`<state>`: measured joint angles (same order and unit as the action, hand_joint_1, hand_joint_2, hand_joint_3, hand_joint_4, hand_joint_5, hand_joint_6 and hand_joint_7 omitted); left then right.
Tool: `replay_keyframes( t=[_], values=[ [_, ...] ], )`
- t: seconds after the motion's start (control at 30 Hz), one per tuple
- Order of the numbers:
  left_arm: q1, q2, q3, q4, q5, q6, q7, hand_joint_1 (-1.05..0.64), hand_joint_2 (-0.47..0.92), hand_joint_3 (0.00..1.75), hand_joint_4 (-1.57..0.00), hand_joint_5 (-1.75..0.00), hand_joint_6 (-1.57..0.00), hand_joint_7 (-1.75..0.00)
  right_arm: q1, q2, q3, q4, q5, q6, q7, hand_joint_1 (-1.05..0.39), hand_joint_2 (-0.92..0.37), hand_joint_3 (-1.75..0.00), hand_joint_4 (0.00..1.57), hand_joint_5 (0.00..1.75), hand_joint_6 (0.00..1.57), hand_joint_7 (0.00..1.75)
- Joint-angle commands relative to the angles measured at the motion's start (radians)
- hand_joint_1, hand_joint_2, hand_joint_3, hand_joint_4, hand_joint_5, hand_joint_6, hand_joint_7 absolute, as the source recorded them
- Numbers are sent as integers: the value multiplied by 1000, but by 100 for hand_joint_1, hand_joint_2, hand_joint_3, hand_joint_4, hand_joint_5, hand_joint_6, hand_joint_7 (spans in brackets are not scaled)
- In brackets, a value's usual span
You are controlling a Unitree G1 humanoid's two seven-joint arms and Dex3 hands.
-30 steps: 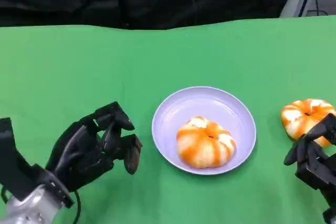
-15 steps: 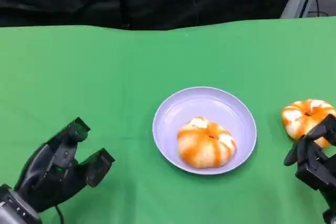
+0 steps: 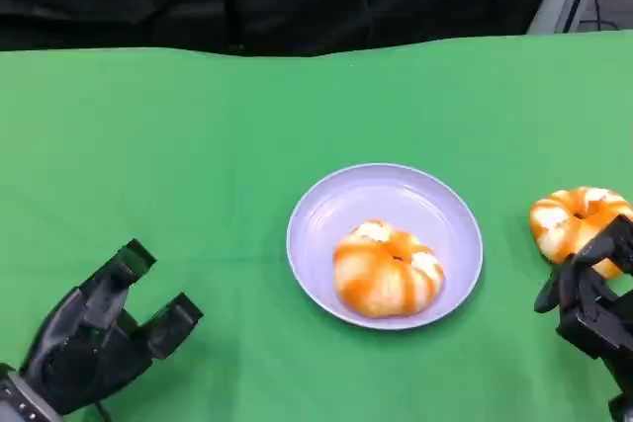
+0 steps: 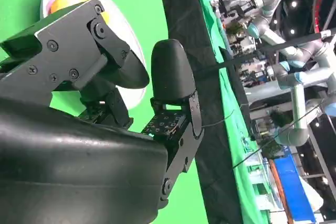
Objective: Grasp the bread from the table and place it into the plate.
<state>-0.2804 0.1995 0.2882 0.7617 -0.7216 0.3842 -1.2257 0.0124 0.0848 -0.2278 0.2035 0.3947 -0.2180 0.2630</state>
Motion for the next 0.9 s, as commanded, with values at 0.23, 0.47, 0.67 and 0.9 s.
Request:
replay_keyframes(
  t=[0.23, 0.47, 0.67, 0.9],
  values=[
    [-12, 8, 24, 11, 25, -8, -17, -20, 65, 75, -76, -175, -90, -146, 7, -11, -7, -12, 1, 0, -6, -11, -44, -132, 90, 175, 82, 153],
    [-15, 6, 26, 17, 30, -13, -23, -20, 63, 83, -76, -175, -89, -147, 7, -11, -8, -12, 2, 1, -7, -11, -44, -132, 90, 175, 82, 153],
    [-15, 3, 25, 15, 36, -22, -25, -21, 63, 82, -76, -175, -89, -147, 11, -11, -8, -15, 7, -1, -2, -9, -45, -132, 89, 175, 82, 153],
    [-11, -4, 27, 4, 36, -20, -10, -20, 61, 82, -77, -175, -90, -149, 10, -13, -10, -14, 10, 1, 2, -8, -47, -131, 89, 175, 80, 154]
  ],
)
